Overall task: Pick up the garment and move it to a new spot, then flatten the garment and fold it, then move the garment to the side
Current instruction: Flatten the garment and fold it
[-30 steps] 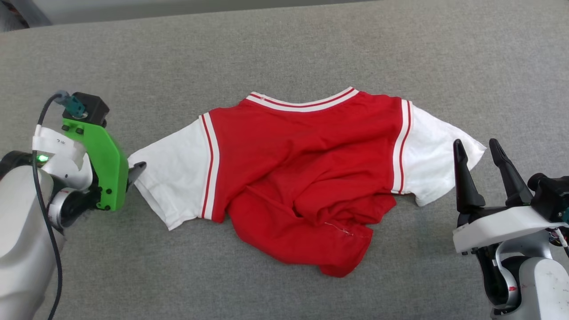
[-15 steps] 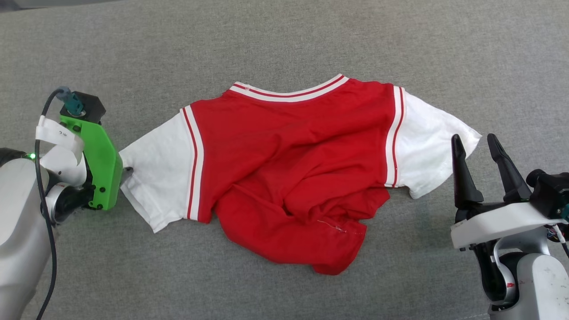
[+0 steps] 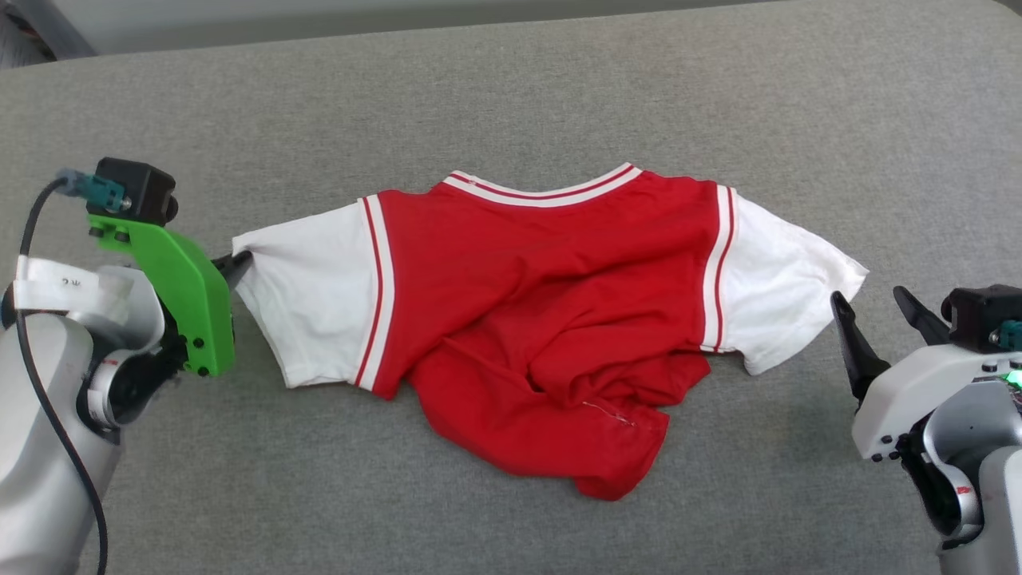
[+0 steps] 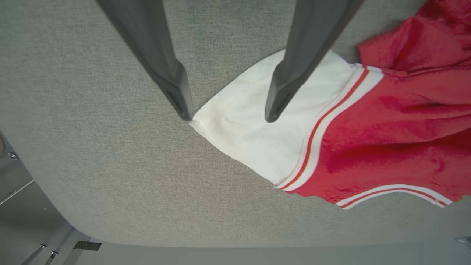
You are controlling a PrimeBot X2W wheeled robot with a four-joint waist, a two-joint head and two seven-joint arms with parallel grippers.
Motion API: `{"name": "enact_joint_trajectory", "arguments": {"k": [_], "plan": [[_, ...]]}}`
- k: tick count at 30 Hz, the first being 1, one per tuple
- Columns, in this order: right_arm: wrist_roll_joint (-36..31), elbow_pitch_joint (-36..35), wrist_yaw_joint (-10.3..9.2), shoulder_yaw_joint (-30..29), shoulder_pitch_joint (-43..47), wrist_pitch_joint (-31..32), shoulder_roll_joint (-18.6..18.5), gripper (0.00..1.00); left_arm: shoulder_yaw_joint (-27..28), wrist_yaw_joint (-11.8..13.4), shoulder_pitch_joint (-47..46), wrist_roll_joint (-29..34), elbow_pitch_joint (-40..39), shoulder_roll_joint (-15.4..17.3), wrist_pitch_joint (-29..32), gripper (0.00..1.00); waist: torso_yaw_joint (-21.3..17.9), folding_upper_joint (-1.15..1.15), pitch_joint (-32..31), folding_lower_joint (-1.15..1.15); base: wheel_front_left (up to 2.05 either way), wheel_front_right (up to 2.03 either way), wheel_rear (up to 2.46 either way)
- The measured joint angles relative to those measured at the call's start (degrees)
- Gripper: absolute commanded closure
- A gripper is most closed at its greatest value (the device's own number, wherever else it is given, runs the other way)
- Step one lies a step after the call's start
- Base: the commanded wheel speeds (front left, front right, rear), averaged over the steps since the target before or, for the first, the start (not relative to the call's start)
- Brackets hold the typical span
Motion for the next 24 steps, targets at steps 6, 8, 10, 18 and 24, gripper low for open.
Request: {"name": "enact_joint_trajectory", "arguments": {"k": [6,8,10,18,24], "plan": [[2.6,1.75,0.01,-0.46,-4.47,15.46,-4.32,0.0,1.13,4.42,7.19,-1.75,-12.32,0.47,0.09,1.0,2.17,0.0,-1.0,0.0,0.0,0.0,0.0],[3.07,2.8,0.0,-0.74,-6.58,20.13,-5.6,0.0,1.35,5.79,9.0,-2.1,-15.95,0.6,0.09,1.0,2.88,0.0,-0.97,0.0,0.0,0.0,0.0],[3.71,4.53,0.01,-1.05,-8.9,24.69,-7.06,0.0,1.31,6.9,10.71,-2.26,-19.63,0.62,0.09,1.0,3.62,0.0,-0.73,0.0,0.0,0.0,0.0],[4.26,12.07,0.0,-1.64,-15.58,33.74,-11.46,0.0,0.85,8.96,12.89,-2.13,-28.14,0.25,-0.02,1.0,6.41,0.0,1.32,0.0,0.0,0.0,0.0],[3.94,16.34,0.01,-0.12,-17.21,34.44,-12.59,0.0,-0.04,8.64,12.9,-2.12,-28.6,-0.71,-0.82,1.0,8.74,0.0,3.24,0.0,0.0,0.0,0.0]]}}
